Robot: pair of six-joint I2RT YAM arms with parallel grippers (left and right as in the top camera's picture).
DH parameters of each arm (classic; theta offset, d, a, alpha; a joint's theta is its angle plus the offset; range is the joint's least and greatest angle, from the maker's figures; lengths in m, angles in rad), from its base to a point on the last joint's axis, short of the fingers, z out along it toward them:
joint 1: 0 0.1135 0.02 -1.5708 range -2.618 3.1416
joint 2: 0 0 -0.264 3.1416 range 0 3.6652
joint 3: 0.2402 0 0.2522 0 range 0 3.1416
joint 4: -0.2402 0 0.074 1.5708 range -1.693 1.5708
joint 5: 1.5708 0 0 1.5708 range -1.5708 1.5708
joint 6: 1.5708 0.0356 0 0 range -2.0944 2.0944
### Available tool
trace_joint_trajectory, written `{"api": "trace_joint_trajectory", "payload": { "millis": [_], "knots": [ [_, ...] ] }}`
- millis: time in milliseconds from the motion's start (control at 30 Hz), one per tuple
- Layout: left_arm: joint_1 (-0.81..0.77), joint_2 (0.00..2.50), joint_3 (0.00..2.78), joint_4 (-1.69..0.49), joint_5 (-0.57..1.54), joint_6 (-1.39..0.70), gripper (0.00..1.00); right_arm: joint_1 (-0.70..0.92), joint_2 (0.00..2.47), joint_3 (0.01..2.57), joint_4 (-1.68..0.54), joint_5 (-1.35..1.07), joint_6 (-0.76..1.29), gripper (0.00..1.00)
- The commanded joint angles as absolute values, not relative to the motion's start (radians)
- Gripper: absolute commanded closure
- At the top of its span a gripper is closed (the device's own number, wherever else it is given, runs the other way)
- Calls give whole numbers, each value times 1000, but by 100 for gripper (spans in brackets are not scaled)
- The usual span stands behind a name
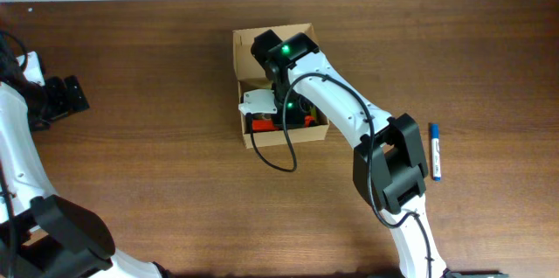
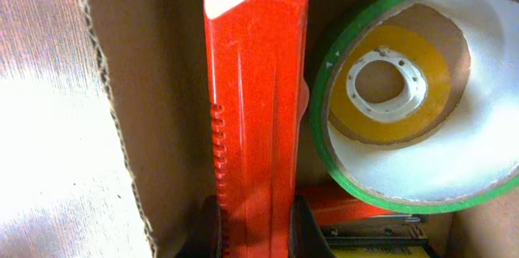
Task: Pack container
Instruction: 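Lower the cutter beside the stapler, release and lift the right gripper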
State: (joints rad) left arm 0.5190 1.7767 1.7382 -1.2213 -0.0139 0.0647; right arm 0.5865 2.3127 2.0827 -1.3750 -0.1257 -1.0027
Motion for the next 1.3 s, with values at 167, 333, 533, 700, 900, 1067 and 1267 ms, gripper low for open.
{"api": "trace_joint_trajectory", "payload": {
  "millis": [167,333,533,700,900,1067,1267],
  "knots": [
    [526,1786,1735,-1220,-6,84,0,598,2330,2012,-1356,-150,-1006,96],
    [526,1786,1735,-1220,-6,84,0,604,2330,2004,-1346,-149,-1005,89],
    [526,1786,1735,-1220,-6,84,0,605,2330,2004,-1342,-146,-987,78],
    [527,1786,1735,-1220,-7,84,0,605,2329,2005,-1322,-146,-964,72],
    [526,1786,1735,-1220,-6,84,0,605,2309,2020,-1301,-146,-956,68],
    [526,1786,1735,-1220,-6,84,0,604,2296,2072,-1301,-146,-935,66],
    [526,1786,1735,-1220,-7,84,0,604,2286,2143,-1306,-146,-922,63]
  ]
}}
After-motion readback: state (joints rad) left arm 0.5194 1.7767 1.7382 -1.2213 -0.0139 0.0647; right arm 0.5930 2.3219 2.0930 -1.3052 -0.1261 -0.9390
